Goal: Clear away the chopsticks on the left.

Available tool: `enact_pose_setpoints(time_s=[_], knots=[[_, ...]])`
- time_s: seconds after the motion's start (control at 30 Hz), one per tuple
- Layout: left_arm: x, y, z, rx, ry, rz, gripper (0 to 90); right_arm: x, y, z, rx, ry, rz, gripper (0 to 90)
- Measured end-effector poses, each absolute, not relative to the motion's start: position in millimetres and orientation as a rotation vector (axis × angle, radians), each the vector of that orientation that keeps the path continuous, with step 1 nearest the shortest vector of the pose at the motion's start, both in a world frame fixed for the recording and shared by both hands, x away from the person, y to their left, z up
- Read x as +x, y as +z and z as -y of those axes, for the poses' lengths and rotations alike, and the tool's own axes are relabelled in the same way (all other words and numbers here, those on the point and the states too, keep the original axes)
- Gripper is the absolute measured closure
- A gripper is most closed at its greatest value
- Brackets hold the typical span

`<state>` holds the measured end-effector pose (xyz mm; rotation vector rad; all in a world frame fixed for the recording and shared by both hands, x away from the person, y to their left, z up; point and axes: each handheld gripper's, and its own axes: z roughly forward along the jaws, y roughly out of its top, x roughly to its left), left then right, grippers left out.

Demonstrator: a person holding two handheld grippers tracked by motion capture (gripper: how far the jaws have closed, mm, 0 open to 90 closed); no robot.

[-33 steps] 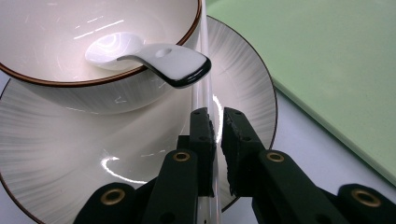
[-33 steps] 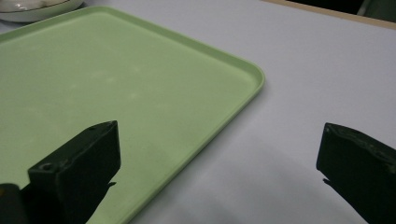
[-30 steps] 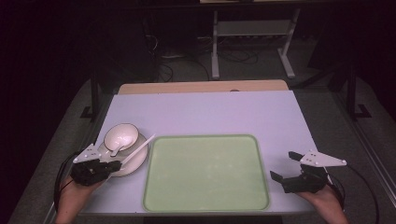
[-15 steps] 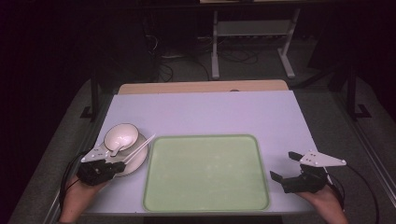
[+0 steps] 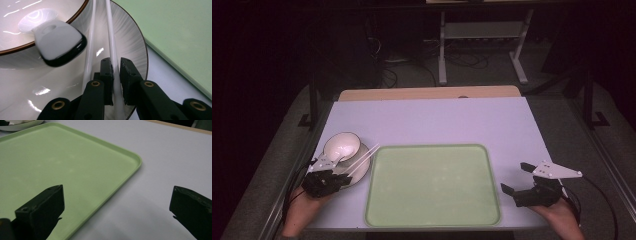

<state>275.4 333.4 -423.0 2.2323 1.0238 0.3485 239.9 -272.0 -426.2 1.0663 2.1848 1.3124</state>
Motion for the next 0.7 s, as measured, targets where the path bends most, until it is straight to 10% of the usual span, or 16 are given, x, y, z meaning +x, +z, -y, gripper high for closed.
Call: enact_pose_setpoints(time_s=[0.7], knots=[[277.7,-423.1,-332.2,2.235,0.337,-1.054,83.3,240.0,-426.6,272.4,1.071,1.315,-2.184,0.0]])
